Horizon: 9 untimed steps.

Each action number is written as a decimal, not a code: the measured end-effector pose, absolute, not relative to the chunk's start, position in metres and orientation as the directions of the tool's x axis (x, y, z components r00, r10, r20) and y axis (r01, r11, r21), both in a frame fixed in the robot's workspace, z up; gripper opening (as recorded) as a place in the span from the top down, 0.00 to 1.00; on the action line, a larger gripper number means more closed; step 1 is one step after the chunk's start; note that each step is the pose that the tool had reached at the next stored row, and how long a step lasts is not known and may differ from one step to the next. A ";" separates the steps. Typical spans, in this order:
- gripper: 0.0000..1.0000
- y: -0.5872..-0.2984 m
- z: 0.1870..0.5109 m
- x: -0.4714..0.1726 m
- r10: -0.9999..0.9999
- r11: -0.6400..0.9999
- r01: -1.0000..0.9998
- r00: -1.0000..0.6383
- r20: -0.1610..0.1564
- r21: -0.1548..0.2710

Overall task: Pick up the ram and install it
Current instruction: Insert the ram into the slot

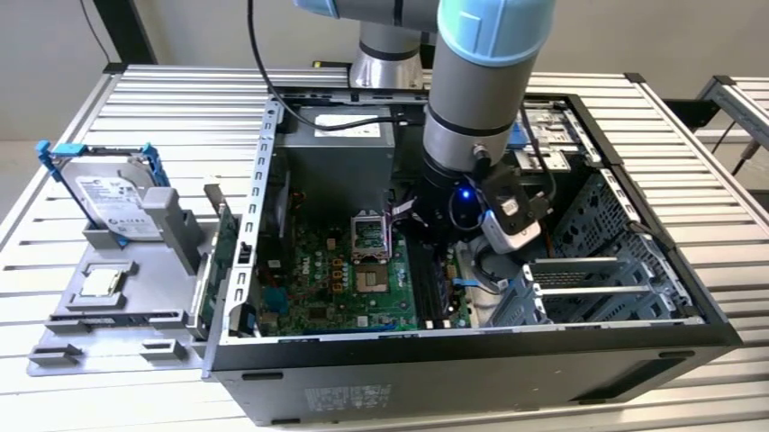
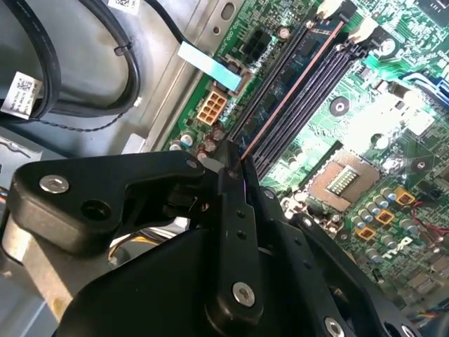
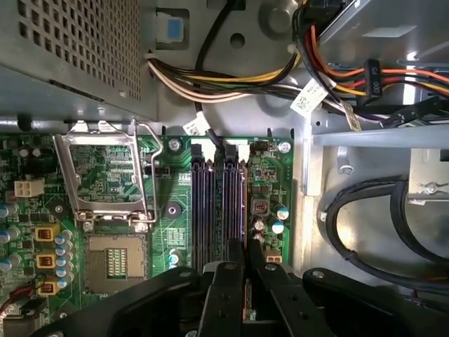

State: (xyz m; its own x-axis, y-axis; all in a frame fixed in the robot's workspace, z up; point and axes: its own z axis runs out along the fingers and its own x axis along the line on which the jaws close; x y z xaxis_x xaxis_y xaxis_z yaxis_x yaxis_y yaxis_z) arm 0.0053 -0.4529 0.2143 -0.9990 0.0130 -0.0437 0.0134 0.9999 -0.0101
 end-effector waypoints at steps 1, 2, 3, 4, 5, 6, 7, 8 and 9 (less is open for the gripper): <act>1.00 -0.453 0.213 0.005 0.013 1.000 0.013 -0.999 -0.044 -0.010; 1.00 -0.453 0.212 0.005 0.013 1.000 0.013 -0.999 -0.044 -0.010; 1.00 -0.453 0.212 0.005 0.013 1.000 0.013 -0.999 -0.044 -0.010; 1.00 -0.453 0.212 0.005 0.013 1.000 0.013 -0.999 -0.044 -0.010; 1.00 -0.453 0.212 0.005 0.013 1.000 0.013 -0.999 -0.044 -0.010; 1.00 -0.453 0.212 0.005 0.013 1.000 0.013 -0.999 -0.043 -0.010; 1.00 -0.453 0.212 0.005 0.013 1.000 0.013 -0.999 -0.043 -0.010; 1.00 -0.453 0.212 0.005 0.013 1.000 0.013 -0.999 -0.043 -0.010; 1.00 -0.453 0.212 0.005 0.013 1.000 0.013 -0.999 -0.043 -0.010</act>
